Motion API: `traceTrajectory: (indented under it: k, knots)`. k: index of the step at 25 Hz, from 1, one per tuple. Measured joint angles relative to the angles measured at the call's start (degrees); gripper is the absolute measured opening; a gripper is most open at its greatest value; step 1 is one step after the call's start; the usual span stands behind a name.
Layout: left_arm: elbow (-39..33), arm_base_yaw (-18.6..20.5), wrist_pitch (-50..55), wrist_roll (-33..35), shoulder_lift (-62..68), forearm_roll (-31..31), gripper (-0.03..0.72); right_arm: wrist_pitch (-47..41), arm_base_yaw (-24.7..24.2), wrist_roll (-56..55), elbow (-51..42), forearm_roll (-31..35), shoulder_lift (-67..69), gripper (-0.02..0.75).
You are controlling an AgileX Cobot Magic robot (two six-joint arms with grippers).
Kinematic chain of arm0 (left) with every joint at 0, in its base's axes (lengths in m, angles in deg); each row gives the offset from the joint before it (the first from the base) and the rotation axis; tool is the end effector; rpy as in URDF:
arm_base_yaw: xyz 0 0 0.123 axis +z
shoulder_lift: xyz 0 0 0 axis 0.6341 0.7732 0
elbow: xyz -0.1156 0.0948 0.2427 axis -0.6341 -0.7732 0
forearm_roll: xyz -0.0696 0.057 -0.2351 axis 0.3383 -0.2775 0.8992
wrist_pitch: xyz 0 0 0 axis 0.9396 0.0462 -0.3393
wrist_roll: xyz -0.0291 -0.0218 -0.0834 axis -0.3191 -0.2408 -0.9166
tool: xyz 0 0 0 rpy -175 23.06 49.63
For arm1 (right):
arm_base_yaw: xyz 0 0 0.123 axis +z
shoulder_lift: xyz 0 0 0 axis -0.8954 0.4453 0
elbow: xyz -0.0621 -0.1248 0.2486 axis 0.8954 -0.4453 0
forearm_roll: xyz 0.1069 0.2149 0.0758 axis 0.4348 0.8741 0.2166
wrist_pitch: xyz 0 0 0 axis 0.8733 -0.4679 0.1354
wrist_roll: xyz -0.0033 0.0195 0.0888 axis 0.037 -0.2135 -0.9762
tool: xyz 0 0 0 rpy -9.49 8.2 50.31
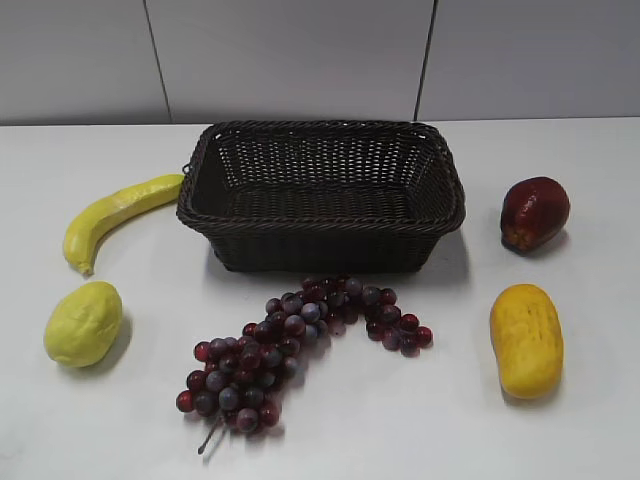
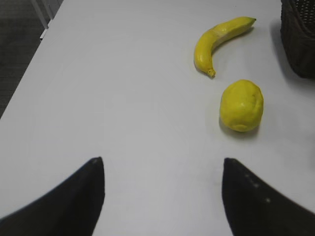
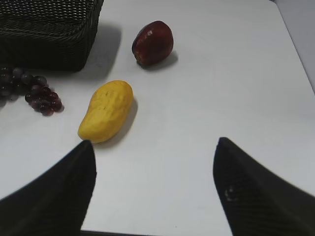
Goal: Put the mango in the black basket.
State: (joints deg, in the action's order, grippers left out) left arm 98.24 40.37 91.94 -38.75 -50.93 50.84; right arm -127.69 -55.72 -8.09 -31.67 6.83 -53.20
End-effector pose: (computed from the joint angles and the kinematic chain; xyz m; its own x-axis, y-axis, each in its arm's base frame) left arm -0.0051 -0.0002 0.2720 -0.4772 0.1262 -0.8697 0.0470 0.9919 0.1181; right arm -0.0052 -0.0023 0.2788 -0.4299 -0.1056 -0.8967 -0.1409 0.9888 -0.0488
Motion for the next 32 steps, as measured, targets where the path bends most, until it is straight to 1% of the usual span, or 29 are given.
traceTrajectory:
  k: [14, 16, 18, 23, 26, 29, 32]
  knots:
    - [0.0, 0.0, 0.0, 0.0, 0.0, 0.0, 0.555, 0.1, 0.0, -0.1, 0.1, 0.0, 0.0, 0.57]
    - [0.0, 0.0, 0.0, 0.0, 0.0, 0.0, 0.555, 1.4, 0.0, -0.2, 0.8, 0.0, 0.5, 0.57]
    - [0.0, 0.0, 0.0, 0.0, 0.0, 0.0, 0.555, 5.0, 0.0, -0.2, 1.9, 0.0, 2.7, 0.57]
    - [0.0, 0.0, 0.0, 0.0, 0.0, 0.0, 0.555, 17.5, 0.0, -0.2, 2.4, 0.0, 13.3, 0.57]
    - [0.0, 0.0, 0.0, 0.0, 0.0, 0.0, 0.555, 23.4, 0.0, -0.3, 2.3, 0.0, 21.6, 0.57]
    - [0.0, 0.0, 0.0, 0.0, 0.0, 0.0, 0.555, 25.2, 0.0, -0.3, 2.7, 1.1, 31.7, 0.57]
    - [0.0, 0.0, 0.0, 0.0, 0.0, 0.0, 0.555, 25.2, 0.0, -0.1, 4.5, 4.2, 43.1, 0.574]
